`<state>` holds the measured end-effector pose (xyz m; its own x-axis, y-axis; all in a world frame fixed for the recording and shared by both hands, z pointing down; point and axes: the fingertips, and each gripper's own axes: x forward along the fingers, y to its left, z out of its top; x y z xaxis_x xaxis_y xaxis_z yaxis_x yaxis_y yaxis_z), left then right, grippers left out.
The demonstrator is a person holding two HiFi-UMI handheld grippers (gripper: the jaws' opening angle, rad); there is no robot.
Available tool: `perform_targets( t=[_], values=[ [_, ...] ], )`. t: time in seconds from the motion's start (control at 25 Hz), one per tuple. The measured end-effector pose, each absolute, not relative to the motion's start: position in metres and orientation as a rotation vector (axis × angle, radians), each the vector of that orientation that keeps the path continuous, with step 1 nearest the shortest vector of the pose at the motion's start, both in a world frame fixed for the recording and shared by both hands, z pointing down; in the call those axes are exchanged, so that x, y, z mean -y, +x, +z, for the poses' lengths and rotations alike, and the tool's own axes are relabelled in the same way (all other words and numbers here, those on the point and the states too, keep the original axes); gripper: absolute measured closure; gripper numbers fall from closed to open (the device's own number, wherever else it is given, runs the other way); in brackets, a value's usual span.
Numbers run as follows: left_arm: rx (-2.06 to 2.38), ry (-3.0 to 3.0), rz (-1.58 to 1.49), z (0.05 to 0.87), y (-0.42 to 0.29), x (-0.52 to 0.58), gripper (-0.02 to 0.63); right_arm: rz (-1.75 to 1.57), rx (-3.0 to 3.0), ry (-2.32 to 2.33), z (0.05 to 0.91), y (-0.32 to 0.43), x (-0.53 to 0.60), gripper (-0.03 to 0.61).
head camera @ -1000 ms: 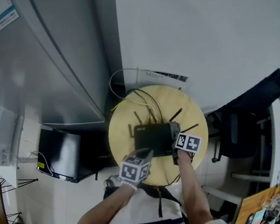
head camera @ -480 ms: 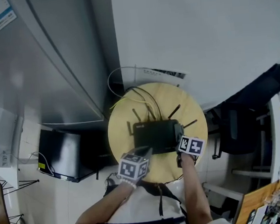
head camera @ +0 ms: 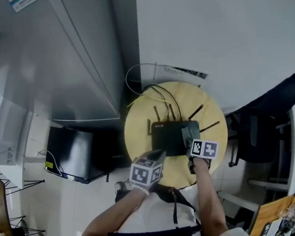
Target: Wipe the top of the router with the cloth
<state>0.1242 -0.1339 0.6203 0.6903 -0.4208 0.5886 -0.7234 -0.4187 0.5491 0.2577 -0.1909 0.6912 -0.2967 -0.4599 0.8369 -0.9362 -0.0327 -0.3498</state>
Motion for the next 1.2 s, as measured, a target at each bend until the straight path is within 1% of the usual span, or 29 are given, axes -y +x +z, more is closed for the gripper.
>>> perform_targets(
  t=[0.28,0.76,1.2],
  values=[
    [0.926,2.053,0.436,0.618,0.102,0.13,0.617,1.334,1.787,1.35,0.698,0.214,0.19,0.537],
    [0.984,2.01,0.418,0.616,0.062,0.127,0.617,1.294,1.84,1.216,0.698,0.149,0.191,0.537],
    [0.978,2.02,0.445,0.612,0.04,0.129,0.617,1.351,1.905,1.117,0.688,0.095,0.177,0.537]
  ],
)
